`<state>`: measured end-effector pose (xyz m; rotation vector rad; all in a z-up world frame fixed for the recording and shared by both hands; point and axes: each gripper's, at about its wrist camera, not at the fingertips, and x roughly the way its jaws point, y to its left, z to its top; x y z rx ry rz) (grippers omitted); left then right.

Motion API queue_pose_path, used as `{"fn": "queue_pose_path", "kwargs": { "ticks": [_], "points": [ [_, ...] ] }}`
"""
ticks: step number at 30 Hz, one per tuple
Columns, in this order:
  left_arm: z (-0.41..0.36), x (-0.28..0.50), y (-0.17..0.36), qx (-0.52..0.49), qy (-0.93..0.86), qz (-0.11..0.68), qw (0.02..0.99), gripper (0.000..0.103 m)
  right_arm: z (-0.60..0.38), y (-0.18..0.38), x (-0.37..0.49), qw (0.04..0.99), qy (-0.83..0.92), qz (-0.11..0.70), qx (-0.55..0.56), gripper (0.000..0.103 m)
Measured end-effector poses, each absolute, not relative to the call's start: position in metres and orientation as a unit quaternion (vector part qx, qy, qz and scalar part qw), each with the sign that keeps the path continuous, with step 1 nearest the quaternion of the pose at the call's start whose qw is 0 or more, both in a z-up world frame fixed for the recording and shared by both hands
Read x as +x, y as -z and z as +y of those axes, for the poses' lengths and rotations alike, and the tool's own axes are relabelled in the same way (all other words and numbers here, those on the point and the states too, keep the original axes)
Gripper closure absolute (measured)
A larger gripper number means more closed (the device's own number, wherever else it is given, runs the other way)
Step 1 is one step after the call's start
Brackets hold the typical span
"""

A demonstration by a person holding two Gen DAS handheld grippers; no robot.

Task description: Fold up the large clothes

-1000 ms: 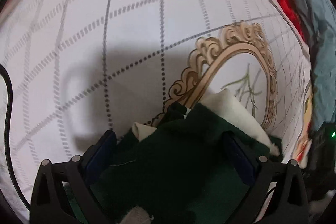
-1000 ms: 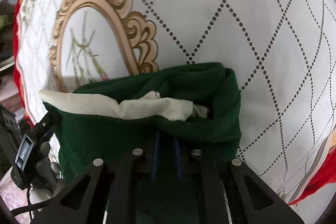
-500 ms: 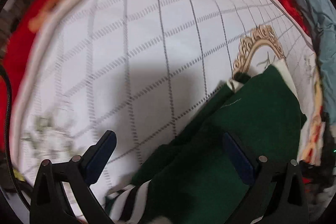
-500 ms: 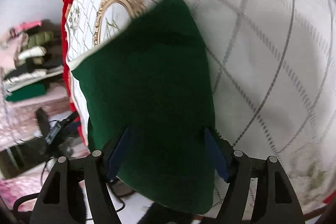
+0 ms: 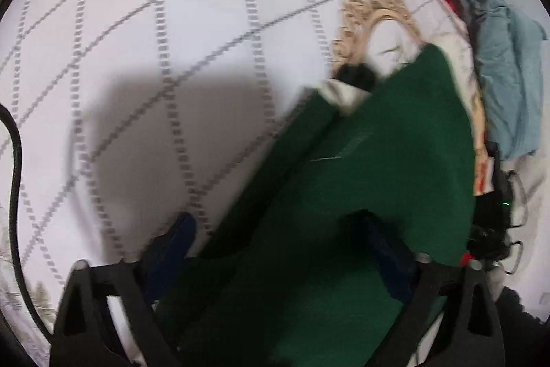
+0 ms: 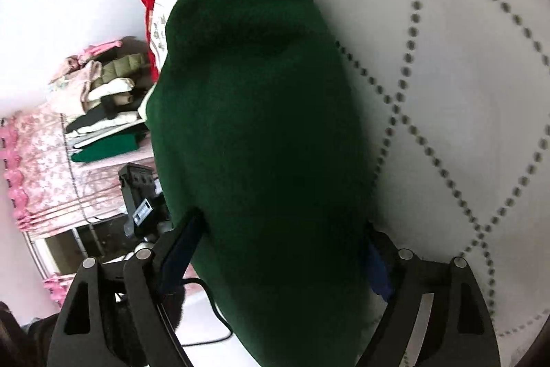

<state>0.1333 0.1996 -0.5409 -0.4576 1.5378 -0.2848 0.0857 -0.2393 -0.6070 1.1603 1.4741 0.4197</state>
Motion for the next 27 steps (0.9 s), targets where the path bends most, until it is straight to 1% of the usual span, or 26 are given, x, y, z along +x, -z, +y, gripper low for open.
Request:
{"fn": "queue_pose_path", "kwargs": {
  "ticks": [2,3,5,7,9,12,13,15,17,18,20,21,23,24,25,26,27],
  "points": [
    [0.189,0.136,0.541,-0.211,0.134,0.684,0.685,0.026,-0.234,0.612,0.088,0.571,-0.179,0.621,0.507,0.017],
    [0.187,0.135,0.540,-0.215,0.138,0.682,0.685,0.035,-0.230,0.614,0.090,0.570,-0.180,0.614,0.516,0.017],
    [0.187,0.135,0.539,-0.234,0.141,0.679,0.682,0.041,-0.223,0.617,0.089,0.567,-0.187,0.602,0.531,0.019],
    [0.190,0.134,0.537,-0.238,0.144,0.676,0.682,0.051,-0.214,0.611,0.091,0.570,-0.202,0.597,0.527,0.022],
    [0.192,0.135,0.535,-0.231,0.142,0.676,0.685,0.056,-0.207,0.603,0.093,0.567,-0.222,0.592,0.527,0.025],
    [0.196,0.135,0.536,-0.227,0.145,0.679,0.683,0.056,-0.202,0.578,0.095,0.558,-0.278,0.575,0.529,0.029],
    [0.199,0.133,0.538,-0.222,0.149,0.682,0.680,0.051,-0.198,0.571,0.095,0.554,-0.298,0.571,0.528,0.031],
    [0.199,0.136,0.543,-0.219,0.148,0.690,0.674,0.048,-0.187,0.564,0.098,0.547,-0.325,0.579,0.510,0.031],
    [0.199,0.140,0.548,-0.220,0.155,0.691,0.671,0.045,-0.176,0.574,0.103,0.547,-0.325,0.601,0.483,0.031],
    [0.199,0.142,0.551,-0.222,0.161,0.691,0.668,0.041,-0.171,0.588,0.107,0.549,-0.308,0.621,0.467,0.030],
    [0.198,0.144,0.552,-0.228,0.169,0.693,0.663,0.040,-0.168,0.619,0.111,0.538,-0.268,0.647,0.470,0.029],
    [0.196,0.144,0.551,-0.223,0.169,0.693,0.664,0.040,-0.167,0.631,0.112,0.532,-0.266,0.641,0.485,0.029],
    [0.191,0.144,0.545,-0.212,0.171,0.689,0.672,0.041,-0.157,0.633,0.114,0.545,-0.270,0.621,0.495,0.029],
    [0.189,0.144,0.540,-0.212,0.172,0.684,0.676,0.047,-0.151,0.630,0.115,0.552,-0.271,0.615,0.493,0.029],
    [0.186,0.144,0.536,-0.209,0.170,0.680,0.682,0.053,-0.147,0.626,0.116,0.562,-0.271,0.608,0.491,0.031],
    [0.187,0.143,0.530,-0.201,0.165,0.676,0.690,0.057,-0.145,0.622,0.116,0.568,-0.269,0.600,0.495,0.034],
    [0.188,0.140,0.522,-0.197,0.164,0.671,0.696,0.063,-0.143,0.617,0.115,0.572,-0.268,0.589,0.504,0.039]
  ]
}}
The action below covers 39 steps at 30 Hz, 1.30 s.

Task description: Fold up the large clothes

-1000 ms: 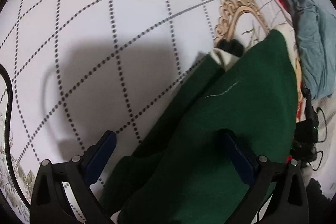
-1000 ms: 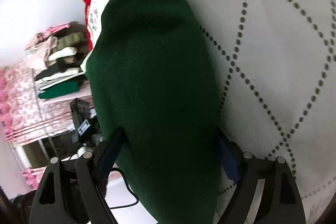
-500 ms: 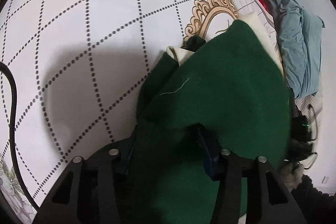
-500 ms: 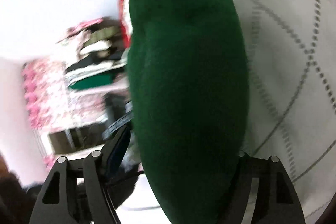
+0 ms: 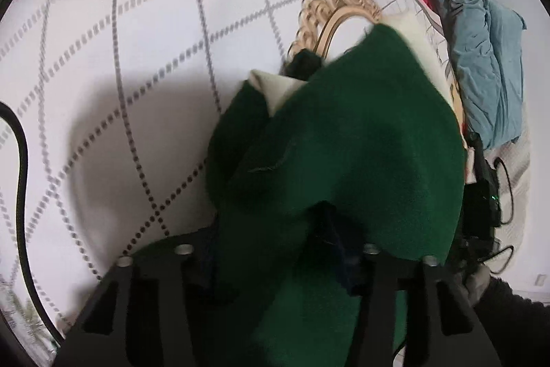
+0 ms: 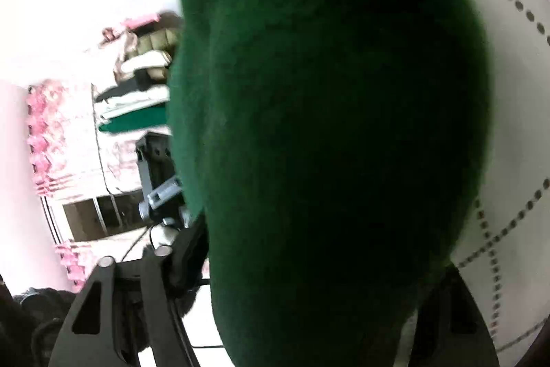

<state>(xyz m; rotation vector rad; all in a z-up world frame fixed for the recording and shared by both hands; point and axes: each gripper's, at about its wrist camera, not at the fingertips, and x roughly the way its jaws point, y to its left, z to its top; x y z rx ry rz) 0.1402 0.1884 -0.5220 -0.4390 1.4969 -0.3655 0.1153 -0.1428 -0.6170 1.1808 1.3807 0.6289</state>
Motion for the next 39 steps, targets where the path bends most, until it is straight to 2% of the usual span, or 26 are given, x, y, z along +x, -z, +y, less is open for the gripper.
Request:
{"fn": "queue_pose_path", "kwargs": {
  "ticks": [1,5,9,10,14,15,16,27,29,30,31,32,37,39],
  "points": [
    [0.188,0.142,0.516,-0.193,0.164,0.667,0.700,0.067,-0.139,0.613,0.116,0.576,-0.269,0.583,0.506,0.041],
    [0.194,0.150,0.498,-0.199,0.147,0.662,0.707,0.067,-0.133,0.600,0.119,0.580,-0.283,0.567,0.511,0.043],
    [0.218,0.159,0.504,-0.126,0.085,0.677,0.720,0.059,-0.133,0.627,0.128,0.546,-0.255,0.605,0.520,0.039],
    [0.223,0.161,0.511,-0.127,0.087,0.684,0.713,0.049,-0.131,0.631,0.131,0.538,-0.257,0.611,0.520,0.037],
    [0.232,0.171,0.546,-0.170,0.107,0.715,0.670,0.025,-0.120,0.636,0.143,0.525,-0.267,0.631,0.505,0.031],
    [0.229,0.173,0.551,-0.179,0.113,0.717,0.664,0.012,-0.118,0.638,0.143,0.519,-0.268,0.634,0.507,0.031],
    [0.225,0.176,0.554,-0.183,0.118,0.720,0.659,0.007,-0.119,0.640,0.141,0.514,-0.269,0.636,0.509,0.030],
    [0.229,0.177,0.548,-0.199,0.156,0.704,0.664,0.006,-0.094,0.650,0.160,0.490,-0.292,0.635,0.521,0.029],
    [0.227,0.175,0.546,-0.210,0.169,0.694,0.668,0.011,-0.088,0.649,0.163,0.490,-0.295,0.635,0.520,0.029],
    [0.224,0.175,0.544,-0.220,0.182,0.688,0.667,0.026,-0.086,0.649,0.164,0.491,-0.296,0.634,0.519,0.029],
    [0.219,0.176,0.544,-0.228,0.194,0.685,0.664,0.045,-0.083,0.648,0.164,0.491,-0.296,0.634,0.519,0.029],
    [0.216,0.176,0.544,-0.237,0.202,0.684,0.660,0.053,-0.081,0.647,0.164,0.492,-0.298,0.632,0.519,0.029],
    [0.209,0.173,0.526,-0.248,0.210,0.673,0.664,0.069,-0.072,0.635,0.162,0.496,-0.318,0.613,0.526,0.036],
    [0.206,0.169,0.516,-0.251,0.222,0.670,0.662,0.070,-0.068,0.630,0.161,0.490,-0.338,0.605,0.529,0.036]
  ]
}}
